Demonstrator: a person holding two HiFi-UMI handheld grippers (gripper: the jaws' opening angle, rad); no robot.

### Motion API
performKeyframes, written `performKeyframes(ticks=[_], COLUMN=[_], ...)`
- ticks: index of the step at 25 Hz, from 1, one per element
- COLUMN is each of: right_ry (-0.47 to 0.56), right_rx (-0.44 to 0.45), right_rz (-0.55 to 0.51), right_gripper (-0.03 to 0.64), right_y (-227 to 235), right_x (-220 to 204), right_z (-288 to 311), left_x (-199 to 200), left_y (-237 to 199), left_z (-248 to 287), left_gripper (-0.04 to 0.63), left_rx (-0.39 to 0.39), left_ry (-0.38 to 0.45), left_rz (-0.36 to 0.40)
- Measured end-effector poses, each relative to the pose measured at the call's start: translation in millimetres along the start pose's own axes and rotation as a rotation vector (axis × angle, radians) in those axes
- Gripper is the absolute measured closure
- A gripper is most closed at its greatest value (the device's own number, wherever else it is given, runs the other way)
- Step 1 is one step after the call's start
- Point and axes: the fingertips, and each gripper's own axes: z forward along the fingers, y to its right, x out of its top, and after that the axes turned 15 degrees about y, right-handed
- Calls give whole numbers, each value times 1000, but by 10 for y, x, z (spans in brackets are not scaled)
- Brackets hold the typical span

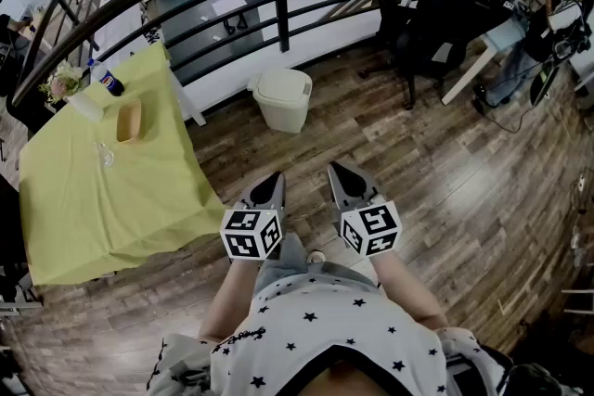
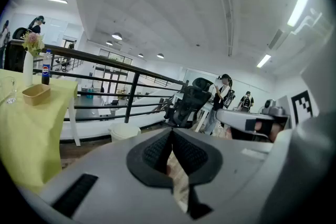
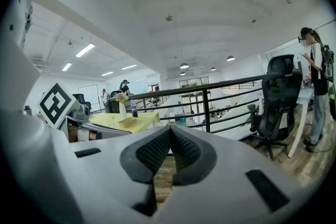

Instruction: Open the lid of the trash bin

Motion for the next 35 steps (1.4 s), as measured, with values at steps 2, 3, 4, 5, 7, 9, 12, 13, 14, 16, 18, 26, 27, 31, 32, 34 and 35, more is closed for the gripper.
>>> performKeyframes(ticks=[2, 3, 4, 5, 7, 9, 12, 13, 14, 16, 18, 26, 27, 31, 32, 34, 35], right_ry=[-1, 0, 3, 6, 9, 7, 1, 1, 0, -2, -2, -24, -26, -40, -46, -58, -61], right_rx=[-6, -8, -9, -10, -14, -16, 5, 13, 19, 23, 23, 38, 40, 53, 55, 55, 53], right_rz=[0, -1, -2, -3, -2, 1, -5, -10, -15, -16, -5, 8, 10, 8, 9, 13, 17], right_gripper=[624, 624, 624, 624, 624, 624, 624, 624, 624, 624, 624, 624, 624, 623, 623, 623, 623], right_y=[4, 2, -3, -11, -24, -32, -97, -128, -154, -179, -177, -151, -148, -157, -156, -143, -126], right_x=[40, 58, 72, 80, 79, 65, 52, 55, 59, 61, 60, -20, -36, -93, -116, -154, -164], right_z=[-222, -316, -394, -458, -556, -615, -656, -664, -672, -685, -697, -842, -845, -832, -824, -802, -776], left_x=[-77, -104, -121, -131, -144, -142, -104, -90, -80, -72, -63, -95, -109, -164, -176, -183, -169], left_y=[215, 303, 371, 422, 493, 542, 567, 564, 560, 561, 572, 667, 666, 602, 580, 537, 514], left_z=[-122, -173, -215, -248, -290, -309, -349, -367, -384, -411, -424, -502, -513, -547, -550, -544, -528], left_gripper=[583, 583, 583, 583, 583, 583, 583, 583, 583, 583, 583, 583, 583, 583, 583, 583, 583], left_rx=[-28, -39, -45, -49, -54, -57, -49, -43, -37, -33, -34, -10, -6, 16, 20, 24, 27], left_ry=[-11, -15, -16, -15, -12, -4, 13, 17, 19, 22, 28, 40, 38, 24, 19, 13, 15], left_rz=[-18, -22, -20, -13, 4, 8, -5, -5, -3, 0, -8, -32, -31, -40, -43, -49, -49])
